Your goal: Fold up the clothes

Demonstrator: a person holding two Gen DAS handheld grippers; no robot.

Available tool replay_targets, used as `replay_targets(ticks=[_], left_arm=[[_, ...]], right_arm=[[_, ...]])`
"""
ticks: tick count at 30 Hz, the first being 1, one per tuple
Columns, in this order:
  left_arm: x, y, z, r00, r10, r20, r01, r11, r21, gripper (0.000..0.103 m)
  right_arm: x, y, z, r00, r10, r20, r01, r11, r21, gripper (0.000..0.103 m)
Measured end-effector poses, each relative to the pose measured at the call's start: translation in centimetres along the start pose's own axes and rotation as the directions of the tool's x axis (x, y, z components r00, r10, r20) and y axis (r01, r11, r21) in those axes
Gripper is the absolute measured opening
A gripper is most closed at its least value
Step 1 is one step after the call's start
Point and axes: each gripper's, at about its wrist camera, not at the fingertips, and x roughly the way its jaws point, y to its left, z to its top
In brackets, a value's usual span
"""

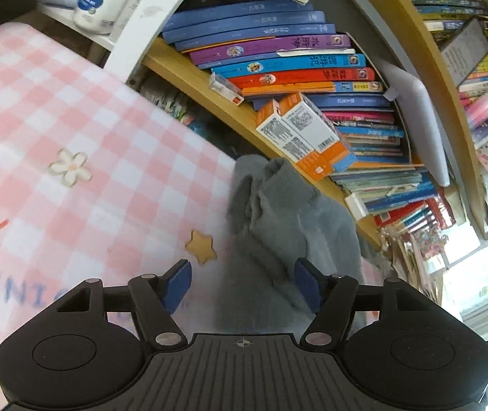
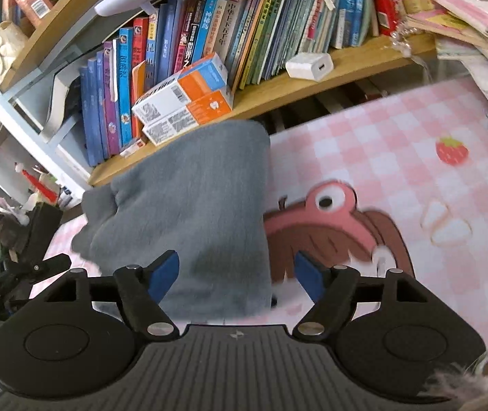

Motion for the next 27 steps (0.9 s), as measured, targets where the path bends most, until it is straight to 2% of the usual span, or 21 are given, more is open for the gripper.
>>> replay_targets(ticks=[5, 10, 14, 18, 24, 27], left_arm=[[-2.2, -1.0, -2.0, 1.000, 0.005, 0.004, -0.006, 1.000, 0.030, 0.070], [-3.9, -2.9, -4.2, 0.995, 0.086, 0.041, -0.090, 0.990, 0.112, 0.074], [-5.0, -4.7, -6.1, 0.984, 0.153, 0.088, -0.169, 0.965, 0.203, 0.075], [-6.0, -5.9, -7.6, 0.975, 0.169, 0.143, -0.203, 0.942, 0.269, 0.080], [-6.7, -6.6, -9.7, 0.962, 0.203, 0.183, -0.252, 0.915, 0.315, 0.080], [-6.6, -6.7, -10.7, 0.953, 0.237, 0.190, -0.291, 0.891, 0.349, 0.080]], right_arm=[[-2.2, 1.1, -2.2, 1.000, -0.010, 0.000, 0.010, 1.000, -0.011, 0.075], [-4.4, 2.6, -4.5, 0.998, -0.051, 0.037, 0.053, 0.997, -0.061, 0.079], [-5.7, 3.7, -6.5, 0.991, -0.102, 0.082, 0.110, 0.989, -0.098, 0.082], [-6.6, 4.6, -8.1, 0.984, -0.134, 0.119, 0.150, 0.979, -0.135, 0.084], [-7.2, 5.7, -9.6, 0.968, -0.183, 0.171, 0.215, 0.956, -0.197, 0.092], [-7.1, 6.1, -10.6, 0.958, -0.223, 0.183, 0.264, 0.933, -0.243, 0.095]])
